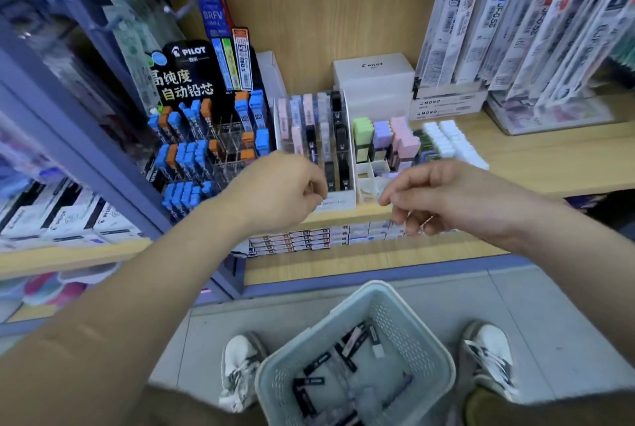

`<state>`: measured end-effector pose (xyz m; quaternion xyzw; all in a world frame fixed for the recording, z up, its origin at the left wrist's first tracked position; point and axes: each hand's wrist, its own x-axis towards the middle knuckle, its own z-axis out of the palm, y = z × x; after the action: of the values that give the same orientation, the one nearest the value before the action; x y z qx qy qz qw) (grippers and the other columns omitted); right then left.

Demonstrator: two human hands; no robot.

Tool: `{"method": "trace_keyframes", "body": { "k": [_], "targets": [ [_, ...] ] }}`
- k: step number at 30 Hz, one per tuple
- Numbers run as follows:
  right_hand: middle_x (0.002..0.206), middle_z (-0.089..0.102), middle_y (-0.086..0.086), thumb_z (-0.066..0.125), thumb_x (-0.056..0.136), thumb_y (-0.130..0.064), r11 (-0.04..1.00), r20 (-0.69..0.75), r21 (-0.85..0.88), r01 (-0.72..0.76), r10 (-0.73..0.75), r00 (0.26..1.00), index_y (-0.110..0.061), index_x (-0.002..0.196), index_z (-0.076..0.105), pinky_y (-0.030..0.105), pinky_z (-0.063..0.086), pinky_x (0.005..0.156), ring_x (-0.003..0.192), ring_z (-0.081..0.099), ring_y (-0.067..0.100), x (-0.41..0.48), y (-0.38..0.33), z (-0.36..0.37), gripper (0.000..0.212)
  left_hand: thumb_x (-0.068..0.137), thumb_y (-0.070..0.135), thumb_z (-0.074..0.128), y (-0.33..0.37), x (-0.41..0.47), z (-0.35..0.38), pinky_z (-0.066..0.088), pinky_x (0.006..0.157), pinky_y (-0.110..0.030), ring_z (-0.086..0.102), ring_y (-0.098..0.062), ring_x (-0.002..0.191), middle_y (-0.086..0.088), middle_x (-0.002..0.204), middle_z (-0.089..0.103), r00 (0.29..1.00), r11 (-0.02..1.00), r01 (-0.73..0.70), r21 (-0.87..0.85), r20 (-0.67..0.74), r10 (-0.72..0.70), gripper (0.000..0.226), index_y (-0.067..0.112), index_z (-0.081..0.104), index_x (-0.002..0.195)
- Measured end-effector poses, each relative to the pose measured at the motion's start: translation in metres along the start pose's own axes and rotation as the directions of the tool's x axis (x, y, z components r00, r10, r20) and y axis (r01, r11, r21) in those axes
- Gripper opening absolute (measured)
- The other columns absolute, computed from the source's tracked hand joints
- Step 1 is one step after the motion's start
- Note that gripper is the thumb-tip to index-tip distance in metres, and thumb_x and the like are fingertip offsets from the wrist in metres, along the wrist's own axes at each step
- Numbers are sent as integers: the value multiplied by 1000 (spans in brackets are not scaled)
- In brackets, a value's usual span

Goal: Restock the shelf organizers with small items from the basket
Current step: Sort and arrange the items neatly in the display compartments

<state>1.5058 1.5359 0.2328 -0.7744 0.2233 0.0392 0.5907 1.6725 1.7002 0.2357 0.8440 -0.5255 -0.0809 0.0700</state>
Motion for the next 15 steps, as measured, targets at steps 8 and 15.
{"method": "trace_keyframes", "body": {
  "k": [8,15],
  "targets": [
    [75,65,8,54,93,-7,930,95,-177,-323,343,935,-13,85,64,21,43,51,58,60,16,4,113,71,14,87,13,52,7,-43,125,49,76,-27,63,-20,95,2,102,70,875,998,63,7,480,-59,25,20,73,99],
    [93,54,12,54,94,-6,774,-45,165,-611,625,780,-19,118,58,38,55,77,88,58,30,29,222,134,28,85,20,59,-8,-78,301,44,64,-29,53,-18,76,-4,88,58,706,873,466,-142,654,-271,6,16,55,82]
  ]
}}
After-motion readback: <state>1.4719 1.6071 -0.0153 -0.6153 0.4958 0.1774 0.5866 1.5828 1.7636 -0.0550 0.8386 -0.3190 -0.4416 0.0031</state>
